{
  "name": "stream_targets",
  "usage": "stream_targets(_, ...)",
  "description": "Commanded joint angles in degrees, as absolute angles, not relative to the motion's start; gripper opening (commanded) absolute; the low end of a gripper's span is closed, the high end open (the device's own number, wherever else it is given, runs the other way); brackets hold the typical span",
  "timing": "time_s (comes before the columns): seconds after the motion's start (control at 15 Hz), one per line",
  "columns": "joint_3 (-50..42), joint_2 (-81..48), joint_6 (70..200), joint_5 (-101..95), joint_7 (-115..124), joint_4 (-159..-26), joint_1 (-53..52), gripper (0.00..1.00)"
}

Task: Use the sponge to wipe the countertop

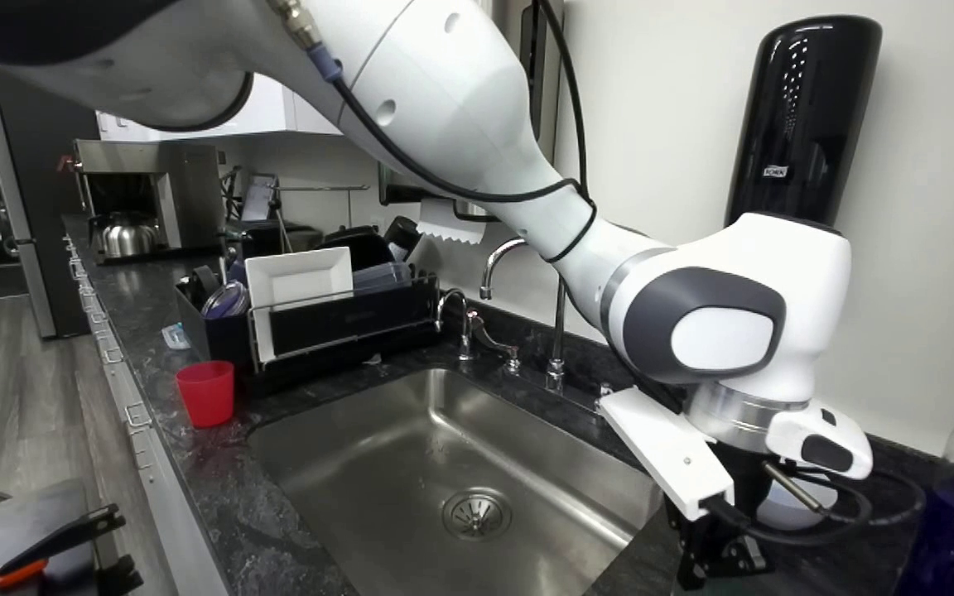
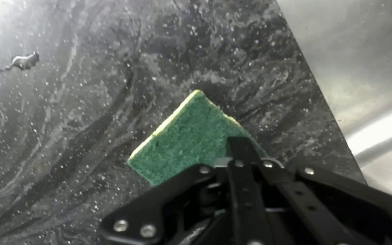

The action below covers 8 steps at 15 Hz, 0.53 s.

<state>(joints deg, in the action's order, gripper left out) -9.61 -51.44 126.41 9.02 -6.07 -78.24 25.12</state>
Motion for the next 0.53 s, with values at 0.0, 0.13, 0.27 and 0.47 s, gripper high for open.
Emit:
stream_targets(0.0, -9.48, -55.12, 124.93, 7.52, -5.85, -72.54, 25.08, 0.00)
stream_targets(0.13, -9.62, -55.42, 125.13, 7.27, -5.81, -72.28, 25.25, 0.00)
stream_targets(0.27, -9.85, -54.94, 125.62, 7.30, -5.70, -73.29, 25.56, 0.00)
stream_targets(0.47, -10.88, -53.49, 126.58, 8.01, -5.70, -76.22, 25.73, 0.00)
